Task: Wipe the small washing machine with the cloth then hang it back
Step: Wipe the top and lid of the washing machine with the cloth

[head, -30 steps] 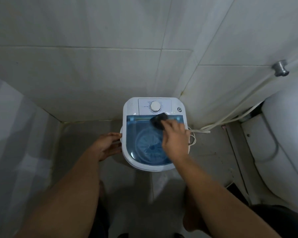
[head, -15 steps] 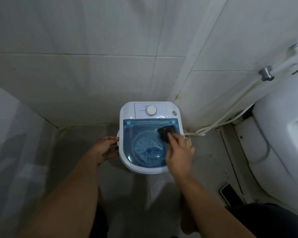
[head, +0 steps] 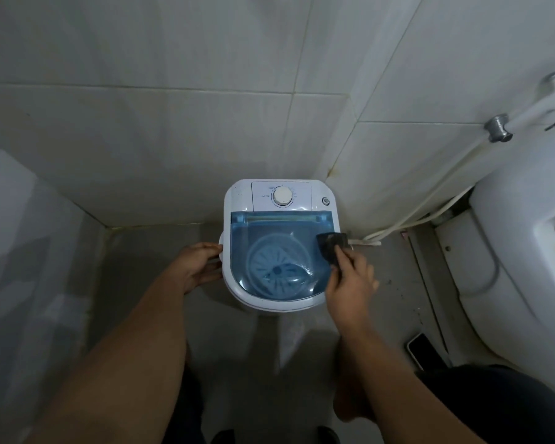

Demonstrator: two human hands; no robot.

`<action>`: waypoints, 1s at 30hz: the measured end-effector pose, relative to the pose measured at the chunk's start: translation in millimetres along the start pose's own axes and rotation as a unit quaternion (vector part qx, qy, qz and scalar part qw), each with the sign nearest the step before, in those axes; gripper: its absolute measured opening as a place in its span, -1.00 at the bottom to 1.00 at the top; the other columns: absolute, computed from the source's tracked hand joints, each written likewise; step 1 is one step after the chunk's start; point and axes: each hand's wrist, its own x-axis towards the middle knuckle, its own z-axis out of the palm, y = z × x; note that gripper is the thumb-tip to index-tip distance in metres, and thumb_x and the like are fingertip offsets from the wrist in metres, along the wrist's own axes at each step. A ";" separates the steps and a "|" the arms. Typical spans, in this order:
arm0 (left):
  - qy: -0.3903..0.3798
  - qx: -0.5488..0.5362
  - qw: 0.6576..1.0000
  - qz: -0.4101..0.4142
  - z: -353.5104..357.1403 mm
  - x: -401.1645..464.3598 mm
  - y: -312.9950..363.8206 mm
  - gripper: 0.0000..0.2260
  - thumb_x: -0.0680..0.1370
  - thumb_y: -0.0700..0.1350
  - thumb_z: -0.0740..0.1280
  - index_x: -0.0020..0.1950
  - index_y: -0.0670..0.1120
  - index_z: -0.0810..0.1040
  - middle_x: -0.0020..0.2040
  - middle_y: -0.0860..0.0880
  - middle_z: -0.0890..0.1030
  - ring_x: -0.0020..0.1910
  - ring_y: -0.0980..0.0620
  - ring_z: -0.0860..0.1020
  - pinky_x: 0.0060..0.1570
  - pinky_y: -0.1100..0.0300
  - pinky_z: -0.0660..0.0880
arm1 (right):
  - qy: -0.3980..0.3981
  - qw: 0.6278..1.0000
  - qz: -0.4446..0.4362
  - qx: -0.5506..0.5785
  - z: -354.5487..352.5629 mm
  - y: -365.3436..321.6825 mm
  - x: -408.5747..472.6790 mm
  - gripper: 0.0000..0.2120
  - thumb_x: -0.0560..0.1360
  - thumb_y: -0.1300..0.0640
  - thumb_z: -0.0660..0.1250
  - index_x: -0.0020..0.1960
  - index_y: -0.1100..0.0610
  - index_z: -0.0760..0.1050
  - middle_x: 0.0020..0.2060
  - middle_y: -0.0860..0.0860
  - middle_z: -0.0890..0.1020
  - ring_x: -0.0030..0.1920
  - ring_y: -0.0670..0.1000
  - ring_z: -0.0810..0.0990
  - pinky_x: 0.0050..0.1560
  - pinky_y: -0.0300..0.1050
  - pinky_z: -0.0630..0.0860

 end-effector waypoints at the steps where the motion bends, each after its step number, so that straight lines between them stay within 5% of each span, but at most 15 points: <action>1: 0.000 0.001 1.000 0.000 0.0 0.4 0.1 -0.92 0.62 -0.19 0.37 0.10 -0.12 0.56 0.02 -0.12 0.69 -0.08 -0.03 0.67 -0.29 0.10 0.62 | -0.002 0.999 -0.030 -0.014 3.9 -3.6 -15.4 -0.53 0.48 0.21 0.40 0.38 0.01 0.55 0.25 0.03 0.54 0.12 0.13 0.47 0.01 0.04 0.37; 7: 0.008 0.010 1.000 0.003 -0.2 4.5 -2.1 -0.85 0.61 -0.19 0.37 0.18 -0.16 0.56 0.14 -0.18 0.68 0.00 -0.08 0.67 -0.18 0.06 0.62 | -0.152 0.954 -0.255 0.034 17.4 -52.9 -72.0 -0.51 0.47 0.16 0.35 0.40 -0.01 0.50 0.27 -0.01 0.54 0.16 0.13 0.51 0.04 0.10 0.45; 12: 0.022 0.022 0.999 0.013 4.9 1.3 -2.6 -0.89 0.63 -0.18 0.34 0.15 -0.13 0.55 0.17 -0.19 0.67 -0.04 -0.06 0.67 -0.20 0.07 0.61 | -0.025 0.990 -0.062 0.123 -8.8 -11.7 -5.1 -0.57 0.57 0.17 0.28 0.43 0.08 0.49 0.27 0.08 0.54 0.24 0.10 0.49 0.28 0.05 0.44; 15: 0.030 0.028 0.999 0.017 5.9 -0.8 -1.4 -0.96 0.63 -0.19 0.34 0.07 -0.11 0.55 0.19 -0.18 0.68 -0.06 -0.05 0.67 -0.31 0.11 0.65 | -0.031 0.994 0.037 0.094 -11.8 21.0 8.5 -0.56 0.61 0.14 0.29 0.48 0.01 0.42 0.28 0.08 0.49 0.25 0.11 0.47 0.32 0.19 0.46; 22: 0.026 0.026 0.999 0.016 5.1 -0.6 -0.3 -0.92 0.62 -0.19 0.37 0.10 -0.14 0.56 0.20 -0.19 0.67 0.01 -0.08 0.67 -0.32 0.11 0.64 | -0.001 0.998 -0.009 0.067 3.2 10.4 -62.9 -0.44 0.53 0.35 0.33 0.50 0.08 0.42 0.35 0.11 0.42 0.24 0.16 0.43 0.21 0.10 0.37; 30: 0.016 0.026 0.999 0.012 2.9 1.8 0.3 -0.92 0.62 -0.21 0.35 0.10 -0.15 0.54 0.15 -0.18 0.68 -0.03 -0.07 0.67 -0.36 0.12 0.65 | -0.098 0.986 -0.127 0.035 24.3 -30.1 -118.9 -0.44 0.49 0.20 0.20 0.49 0.06 0.43 0.37 0.14 0.42 0.23 0.23 0.44 0.14 0.15 0.41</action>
